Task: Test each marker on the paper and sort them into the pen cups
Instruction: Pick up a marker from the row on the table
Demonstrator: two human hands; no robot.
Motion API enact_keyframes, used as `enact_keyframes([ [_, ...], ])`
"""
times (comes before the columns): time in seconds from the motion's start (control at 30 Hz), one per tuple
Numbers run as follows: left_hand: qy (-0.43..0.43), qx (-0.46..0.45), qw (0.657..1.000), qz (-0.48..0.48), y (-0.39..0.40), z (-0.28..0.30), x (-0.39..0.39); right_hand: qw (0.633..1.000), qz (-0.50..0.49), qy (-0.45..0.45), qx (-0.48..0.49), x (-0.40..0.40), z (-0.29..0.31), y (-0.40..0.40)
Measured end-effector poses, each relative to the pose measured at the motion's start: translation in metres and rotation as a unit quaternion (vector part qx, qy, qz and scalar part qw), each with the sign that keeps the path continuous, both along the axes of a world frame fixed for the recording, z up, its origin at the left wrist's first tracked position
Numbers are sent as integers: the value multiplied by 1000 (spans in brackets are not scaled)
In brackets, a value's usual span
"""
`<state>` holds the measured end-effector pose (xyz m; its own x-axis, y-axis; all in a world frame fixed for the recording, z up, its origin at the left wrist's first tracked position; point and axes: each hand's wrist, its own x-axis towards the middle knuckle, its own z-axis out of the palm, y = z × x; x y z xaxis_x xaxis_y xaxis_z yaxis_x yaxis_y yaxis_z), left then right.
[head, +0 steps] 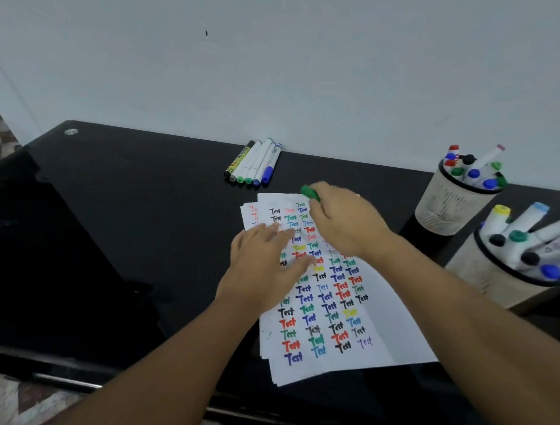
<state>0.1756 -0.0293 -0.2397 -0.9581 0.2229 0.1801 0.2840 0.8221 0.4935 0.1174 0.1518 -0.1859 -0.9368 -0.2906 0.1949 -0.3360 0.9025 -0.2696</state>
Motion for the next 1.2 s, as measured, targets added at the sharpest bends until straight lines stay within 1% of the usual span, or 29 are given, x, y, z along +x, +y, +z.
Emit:
enact_keyframes([
  [0.1, 26, 10, 1000, 1, 0, -3, -1, 997, -3, -72, 3, 29, -5, 10],
  [0.23, 41, 20, 999, 1, 0, -3, -1, 994, -8, -110, -24, 56, -3, 22],
  [0.3, 43, 22, 999, 0, 1, -2, 0, 995, 5, -99, 1, 61, -1, 24],
  [0.37, 46, 25, 999, -3, 2, -2, 1, 995, 23, -87, 46, 62, 1, 26],
  [0.5, 64, 20, 997, -25, 2, -4, 0, 990, 27, -93, 100, 66, 1, 34],
  [0.6, 88, 18, 995, -45, 1, -5, 1, 988, 26, -91, 120, 67, -4, 35],
  [0.73, 141, 12, 987, -80, -1, -10, 2, 982, 50, -67, 172, 66, -11, 32],
  [0.9, 196, -2, 974, -115, -2, -17, -1, 981, 53, -67, 175, 69, -11, 28],
  [1.1, 197, -11, 973, -118, -3, -17, -3, 979, 54, -62, 184, 67, -12, 27],
  [1.2, 198, -10, 973, -121, -3, -17, -2, 982, 59, -58, 169, 68, -13, 29],
])
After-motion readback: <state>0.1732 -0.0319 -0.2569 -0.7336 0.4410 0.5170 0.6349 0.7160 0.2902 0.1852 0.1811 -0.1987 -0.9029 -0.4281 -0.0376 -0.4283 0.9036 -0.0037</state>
